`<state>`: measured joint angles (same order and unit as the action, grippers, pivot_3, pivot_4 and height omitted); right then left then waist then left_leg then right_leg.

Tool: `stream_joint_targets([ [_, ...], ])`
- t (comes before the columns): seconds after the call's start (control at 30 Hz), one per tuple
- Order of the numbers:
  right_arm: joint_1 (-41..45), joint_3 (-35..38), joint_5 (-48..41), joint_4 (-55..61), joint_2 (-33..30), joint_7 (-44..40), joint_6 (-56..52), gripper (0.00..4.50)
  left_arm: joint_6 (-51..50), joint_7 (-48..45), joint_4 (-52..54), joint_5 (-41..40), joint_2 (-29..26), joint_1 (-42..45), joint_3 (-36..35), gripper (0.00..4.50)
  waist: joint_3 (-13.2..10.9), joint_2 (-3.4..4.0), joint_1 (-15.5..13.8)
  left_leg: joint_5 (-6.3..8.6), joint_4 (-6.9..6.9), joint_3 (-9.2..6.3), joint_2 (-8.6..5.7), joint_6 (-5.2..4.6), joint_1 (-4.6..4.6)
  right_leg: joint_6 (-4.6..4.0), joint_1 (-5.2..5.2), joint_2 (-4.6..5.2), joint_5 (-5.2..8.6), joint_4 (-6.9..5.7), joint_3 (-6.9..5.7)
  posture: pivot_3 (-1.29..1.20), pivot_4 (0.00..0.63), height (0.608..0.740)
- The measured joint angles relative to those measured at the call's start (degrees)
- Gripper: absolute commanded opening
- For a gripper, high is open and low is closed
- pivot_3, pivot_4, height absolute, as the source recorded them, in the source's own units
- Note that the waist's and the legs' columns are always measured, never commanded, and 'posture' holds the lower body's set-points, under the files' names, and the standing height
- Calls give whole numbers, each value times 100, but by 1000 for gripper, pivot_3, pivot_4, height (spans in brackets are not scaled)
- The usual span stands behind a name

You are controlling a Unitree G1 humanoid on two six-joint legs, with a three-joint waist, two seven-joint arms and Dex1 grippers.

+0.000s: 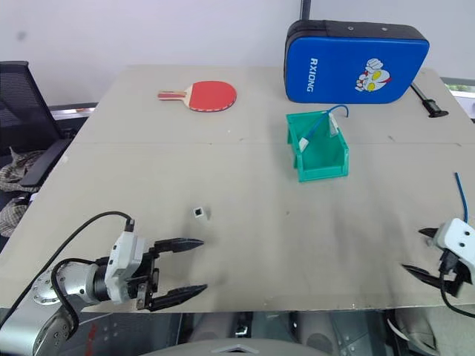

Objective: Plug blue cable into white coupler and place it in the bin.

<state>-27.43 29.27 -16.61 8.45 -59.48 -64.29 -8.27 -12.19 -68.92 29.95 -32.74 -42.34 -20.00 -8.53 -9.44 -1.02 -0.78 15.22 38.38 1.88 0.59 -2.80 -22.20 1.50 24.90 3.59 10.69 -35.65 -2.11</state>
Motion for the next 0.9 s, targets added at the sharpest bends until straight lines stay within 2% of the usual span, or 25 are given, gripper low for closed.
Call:
stream_joint_targets([
  [0.03,56,0,57,-97,-90,-51,39,3110,-43,4,120,-26,-24,64,21,4500,-3,3,4,-1,-1,1,0,-1,0,0,0,-1,0,0,1,0,150,731],
  [0.17,620,-199,449,-742,-543,-237,492,3110,-375,163,736,-350,-169,364,63,4500,-6,6,5,-2,0,6,0,-3,6,0,-2,-29,0,0,10,0,150,731],
  [0.37,1747,-1240,1067,-2013,-949,-474,1043,3110,-829,449,1366,-935,-305,477,57,4500,-18,9,2,-2,0,21,-1,-6,8,0,-1,-40,0,0,31,0,150,731],
  [0.63,2797,-2218,1615,-3139,-1124,-868,1534,3110,-992,690,1677,-1129,-336,410,57,4500,-19,9,3,-2,1,36,1,-6,21,0,-5,-48,-1,-4,49,0,150,731],
  [0.73,3363,-2607,1755,-3559,-1115,-1003,1645,2257,-1005,749,1700,-1185,-362,359,15,4500,-21,6,14,-2,2,42,1,-7,27,0,-11,-48,-1,-4,56,0,150,731],
  [0.87,3828,-2955,1849,-3987,-1025,-1251,1776,369,-1079,833,1714,-1254,-439,467,2,4500,-21,-20,25,-2,9,52,3,-7,34,1,-15,-50,-1,-4,64,0,150,731],
  [0.9,3919,-3001,1854,-4080,-986,-1305,1771,47,-1113,870,1714,-1267,-455,521,2,4500,-21,-28,34,-2,11,56,4,-7,35,1,-16,-50,-2,-4,69,0,150,731],
])
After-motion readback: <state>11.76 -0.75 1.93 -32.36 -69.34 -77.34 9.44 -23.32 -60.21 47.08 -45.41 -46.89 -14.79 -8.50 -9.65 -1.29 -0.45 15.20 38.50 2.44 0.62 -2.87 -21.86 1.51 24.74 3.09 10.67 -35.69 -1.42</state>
